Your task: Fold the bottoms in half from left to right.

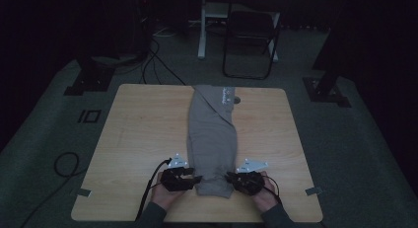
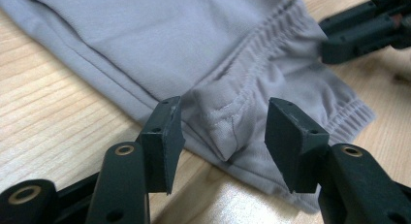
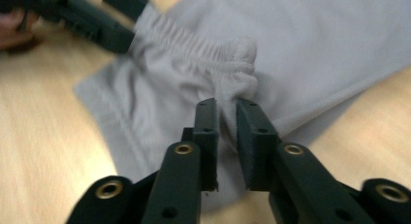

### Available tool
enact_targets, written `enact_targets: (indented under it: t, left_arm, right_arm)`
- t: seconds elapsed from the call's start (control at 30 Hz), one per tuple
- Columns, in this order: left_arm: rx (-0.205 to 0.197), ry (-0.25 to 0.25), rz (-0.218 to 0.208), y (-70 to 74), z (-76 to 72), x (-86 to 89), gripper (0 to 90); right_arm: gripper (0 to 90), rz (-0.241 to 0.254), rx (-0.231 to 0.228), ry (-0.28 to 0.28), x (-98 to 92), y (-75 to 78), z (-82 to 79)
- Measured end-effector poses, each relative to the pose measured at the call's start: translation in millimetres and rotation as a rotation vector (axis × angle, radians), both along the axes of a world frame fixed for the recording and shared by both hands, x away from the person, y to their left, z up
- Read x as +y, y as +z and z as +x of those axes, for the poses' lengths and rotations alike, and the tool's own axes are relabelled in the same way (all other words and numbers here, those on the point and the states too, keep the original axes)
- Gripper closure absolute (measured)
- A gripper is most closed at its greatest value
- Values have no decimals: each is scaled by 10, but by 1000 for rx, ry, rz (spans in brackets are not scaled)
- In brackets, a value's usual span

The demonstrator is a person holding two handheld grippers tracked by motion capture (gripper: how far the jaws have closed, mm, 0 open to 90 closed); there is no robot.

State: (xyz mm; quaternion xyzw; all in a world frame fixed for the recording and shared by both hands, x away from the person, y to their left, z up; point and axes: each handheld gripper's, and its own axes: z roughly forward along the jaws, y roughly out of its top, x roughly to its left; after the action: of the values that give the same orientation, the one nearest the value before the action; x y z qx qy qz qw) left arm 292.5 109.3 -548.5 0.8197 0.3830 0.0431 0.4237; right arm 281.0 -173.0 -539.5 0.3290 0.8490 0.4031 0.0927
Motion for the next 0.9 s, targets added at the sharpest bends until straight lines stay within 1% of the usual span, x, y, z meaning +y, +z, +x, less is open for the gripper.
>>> enact_targets:
  t: [0.03, 0.1, 0.13, 0.17, 0.23, 0.37, 0.4, 0.47, 0.53, 0.57, 0.6, 0.63, 0.67, 0.77, 0.83, 0.9]
  left_arm:
    - [1, -2, 4, -5, 0, -16, 497]
    - [-5, -3, 24, -19, 6, -55, 529]
    - [-6, 1, 36, -22, 6, -72, 551]
    - [-10, 4, 39, -23, 8, -85, 594]
    - [-14, 6, 44, -23, 17, -104, 655]
    - [-18, 11, 47, -13, 33, -115, 740]
    - [-19, 10, 47, -9, 36, -115, 755]
    - [-25, 6, 45, 0, 36, -116, 778]
    - [-32, 3, 43, 24, 27, -105, 802]
    - [-38, 3, 37, 43, 16, -94, 810]
    - [-43, 2, 31, 67, 4, -80, 814]
    - [-46, 0, 26, 96, -8, -62, 816]
    - [-50, -2, 22, 127, -21, -40, 815]
    - [-64, -7, 1, 220, -83, 31, 804]
    - [-59, -19, -7, 263, -132, 71, 790]
    - [-51, -37, -10, 290, -189, 112, 772]
  right_arm:
    - [738, -4, 3, 11, -9, -10, -10]
    - [670, -5, 4, 15, -6, -14, -7]
    - [641, -2, 0, 13, 3, -11, 10]
    - [617, 3, 0, 7, 18, -7, 30]
    - [586, 5, -3, -5, 54, -1, 93]
    - [554, -9, -18, -45, 149, 0, 253]
    - [552, -19, -15, -62, 174, -5, 295]
    - [545, -22, 19, -75, 217, -27, 373]
    - [556, -29, 56, -75, 249, -49, 414]
    - [616, -29, 63, -70, 256, -48, 408]
    - [688, -28, 56, -64, 254, -34, 379]
    - [735, -19, 46, -56, 244, -10, 340]
    - [762, -8, 31, -46, 225, 22, 299]
    - [781, 40, -3, -24, 144, 129, 152]
    - [797, 82, -7, 9, 93, 183, 50]
    - [798, 99, -13, 49, 73, 205, -57]
